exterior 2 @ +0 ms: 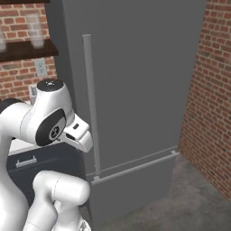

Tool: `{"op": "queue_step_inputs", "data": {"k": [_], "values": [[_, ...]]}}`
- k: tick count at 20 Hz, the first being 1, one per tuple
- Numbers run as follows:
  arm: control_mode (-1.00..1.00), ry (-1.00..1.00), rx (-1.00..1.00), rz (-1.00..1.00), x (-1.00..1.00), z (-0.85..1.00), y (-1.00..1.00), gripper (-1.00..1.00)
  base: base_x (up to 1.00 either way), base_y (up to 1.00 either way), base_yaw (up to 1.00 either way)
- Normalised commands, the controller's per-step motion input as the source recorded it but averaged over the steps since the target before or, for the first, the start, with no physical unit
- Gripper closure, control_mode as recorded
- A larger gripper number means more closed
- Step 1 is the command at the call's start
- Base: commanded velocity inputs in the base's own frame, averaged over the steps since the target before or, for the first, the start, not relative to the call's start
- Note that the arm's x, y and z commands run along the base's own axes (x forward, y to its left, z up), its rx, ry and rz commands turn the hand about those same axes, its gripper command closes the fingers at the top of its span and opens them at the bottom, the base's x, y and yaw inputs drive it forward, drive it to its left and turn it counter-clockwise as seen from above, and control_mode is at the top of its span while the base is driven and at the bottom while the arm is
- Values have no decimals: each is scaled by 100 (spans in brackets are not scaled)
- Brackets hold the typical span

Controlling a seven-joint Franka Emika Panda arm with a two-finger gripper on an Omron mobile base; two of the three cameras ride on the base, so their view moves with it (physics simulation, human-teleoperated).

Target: Grab a lemon wedge from the fridge and one ice cube from the ice bowl, and put them in the glass of lemonade.

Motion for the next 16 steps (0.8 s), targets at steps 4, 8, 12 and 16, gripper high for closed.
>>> {"op": "queue_step_inputs", "data": {"k": [4,8,12,16], "values": [[-100,0,0,0,0,0,-1,-100,-9,0,2],[-100,-3,0,1,6,0,0,-100,0,0,0],[-100,-25,0,10,-5,1,0,-100,0,0,0],[-100,-58,2,12,-23,9,0,-100,0,0,0]]}}
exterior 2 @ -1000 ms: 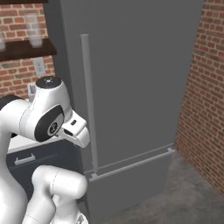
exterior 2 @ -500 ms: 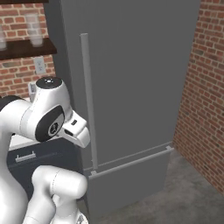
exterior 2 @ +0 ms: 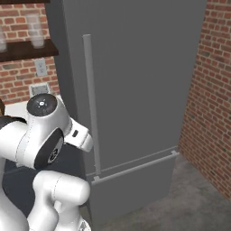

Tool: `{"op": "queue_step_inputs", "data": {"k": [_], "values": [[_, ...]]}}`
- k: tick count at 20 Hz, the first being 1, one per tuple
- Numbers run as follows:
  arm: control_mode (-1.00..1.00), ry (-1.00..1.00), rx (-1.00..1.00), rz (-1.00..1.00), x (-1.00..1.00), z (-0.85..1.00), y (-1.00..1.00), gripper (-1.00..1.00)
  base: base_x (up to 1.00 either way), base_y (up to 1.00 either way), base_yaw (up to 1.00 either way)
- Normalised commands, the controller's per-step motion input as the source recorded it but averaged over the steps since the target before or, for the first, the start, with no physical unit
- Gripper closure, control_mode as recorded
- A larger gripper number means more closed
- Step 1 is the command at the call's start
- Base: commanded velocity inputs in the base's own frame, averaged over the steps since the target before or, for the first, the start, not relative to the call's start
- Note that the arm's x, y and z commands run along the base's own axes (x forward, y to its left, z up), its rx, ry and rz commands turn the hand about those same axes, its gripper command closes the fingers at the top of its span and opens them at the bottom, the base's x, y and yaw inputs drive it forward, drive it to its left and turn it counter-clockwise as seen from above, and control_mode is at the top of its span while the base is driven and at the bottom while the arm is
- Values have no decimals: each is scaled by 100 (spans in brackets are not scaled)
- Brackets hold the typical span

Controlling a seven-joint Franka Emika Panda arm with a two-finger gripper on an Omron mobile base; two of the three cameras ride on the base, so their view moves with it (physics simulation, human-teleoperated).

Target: Grab a lemon wedge from the fridge and one ice cube from the ice bowl, and put them in the glass of lemonade.

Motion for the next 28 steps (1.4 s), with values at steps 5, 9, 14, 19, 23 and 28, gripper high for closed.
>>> {"op": "queue_step_inputs", "data": {"k": [5,9,14,19,23,28], "values": [[-100,-49,0,12,-7,9,0,-100,0,0,0],[-100,-24,0,12,6,29,0,-100,0,0,0],[-100,-9,0,9,37,43,0,-100,0,0,0],[-100,-12,0,2,68,24,5,-100,0,0,0],[-100,-16,0,1,59,1,6,-100,0,0,0],[-100,7,-6,3,67,0,16,-100,0,0,0]]}}
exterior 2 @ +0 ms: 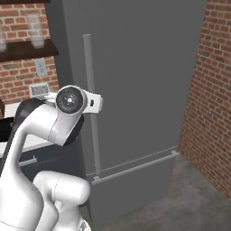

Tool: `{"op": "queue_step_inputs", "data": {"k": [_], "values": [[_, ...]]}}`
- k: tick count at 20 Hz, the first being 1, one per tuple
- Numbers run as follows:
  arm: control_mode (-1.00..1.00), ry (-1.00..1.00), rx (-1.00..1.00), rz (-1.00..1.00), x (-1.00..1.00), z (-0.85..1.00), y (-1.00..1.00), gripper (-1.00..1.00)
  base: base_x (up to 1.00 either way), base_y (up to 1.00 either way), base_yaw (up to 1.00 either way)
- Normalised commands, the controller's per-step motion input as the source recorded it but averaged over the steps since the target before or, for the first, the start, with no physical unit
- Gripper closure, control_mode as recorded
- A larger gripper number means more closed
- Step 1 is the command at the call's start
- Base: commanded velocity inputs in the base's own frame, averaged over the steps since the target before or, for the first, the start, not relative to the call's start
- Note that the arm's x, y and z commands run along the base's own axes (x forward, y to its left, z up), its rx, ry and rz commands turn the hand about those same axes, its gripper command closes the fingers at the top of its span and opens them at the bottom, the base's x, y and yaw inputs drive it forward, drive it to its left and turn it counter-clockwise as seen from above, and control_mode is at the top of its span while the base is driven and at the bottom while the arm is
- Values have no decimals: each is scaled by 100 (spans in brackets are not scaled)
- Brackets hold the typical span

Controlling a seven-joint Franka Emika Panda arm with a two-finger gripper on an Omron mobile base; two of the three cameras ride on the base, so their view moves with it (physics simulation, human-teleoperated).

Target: Grab a lemon wedge from the fridge and one ice cube from the ice bowl, and put them in the glass of lemonade.

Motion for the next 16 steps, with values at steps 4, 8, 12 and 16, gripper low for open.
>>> {"op": "queue_step_inputs", "data": {"k": [4,8,12,16], "values": [[-100,28,-17,3,58,7,1,-100,0,0,0],[-100,17,-5,2,11,1,0,-100,0,0,0],[-100,-8,0,-1,0,-33,0,-100,0,0,0],[-100,0,0,0,35,-11,0,-100,0,0,0]]}}
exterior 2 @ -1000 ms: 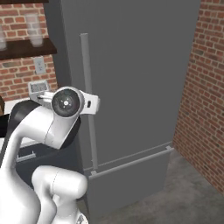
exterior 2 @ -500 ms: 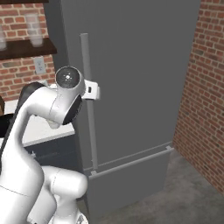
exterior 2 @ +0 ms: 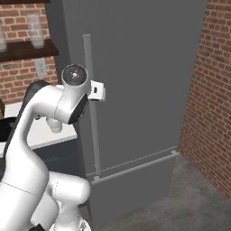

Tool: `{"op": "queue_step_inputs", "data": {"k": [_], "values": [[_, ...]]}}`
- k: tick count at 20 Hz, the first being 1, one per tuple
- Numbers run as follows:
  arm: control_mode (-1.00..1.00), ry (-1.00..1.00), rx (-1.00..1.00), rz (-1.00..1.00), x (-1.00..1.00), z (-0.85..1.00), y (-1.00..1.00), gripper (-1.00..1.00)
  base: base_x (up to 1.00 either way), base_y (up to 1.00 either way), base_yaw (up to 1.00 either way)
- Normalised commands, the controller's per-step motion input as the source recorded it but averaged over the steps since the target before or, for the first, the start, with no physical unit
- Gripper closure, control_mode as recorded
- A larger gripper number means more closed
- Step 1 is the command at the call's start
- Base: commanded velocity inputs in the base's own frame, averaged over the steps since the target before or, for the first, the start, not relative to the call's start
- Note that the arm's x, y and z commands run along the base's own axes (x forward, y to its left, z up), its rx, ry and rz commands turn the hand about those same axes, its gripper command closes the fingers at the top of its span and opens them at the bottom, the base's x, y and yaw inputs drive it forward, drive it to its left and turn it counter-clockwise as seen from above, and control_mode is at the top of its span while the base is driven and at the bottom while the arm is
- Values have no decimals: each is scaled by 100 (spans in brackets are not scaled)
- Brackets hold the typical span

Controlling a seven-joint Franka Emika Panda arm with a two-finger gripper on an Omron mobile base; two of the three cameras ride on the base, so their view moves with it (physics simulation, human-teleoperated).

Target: Grab a lemon wedge from the fridge and one ice cube from the ice bowl, and put them in the glass of lemonade.

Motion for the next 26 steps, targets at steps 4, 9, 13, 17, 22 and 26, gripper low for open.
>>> {"op": "queue_step_inputs", "data": {"k": [4,9,13,17,22,26], "values": [[-100,6,0,0,80,0,6,-100,0,0,0],[-100,9,0,0,65,0,0,-100,0,0,0],[-100,9,0,0,46,-5,0,-100,0,0,0],[-100,1,0,0,40,-21,0,-100,0,0,0],[-100,-2,0,1,43,-44,0,-100,0,0,0],[-100,-1,1,3,42,-38,0,-100,0,0,0]]}}
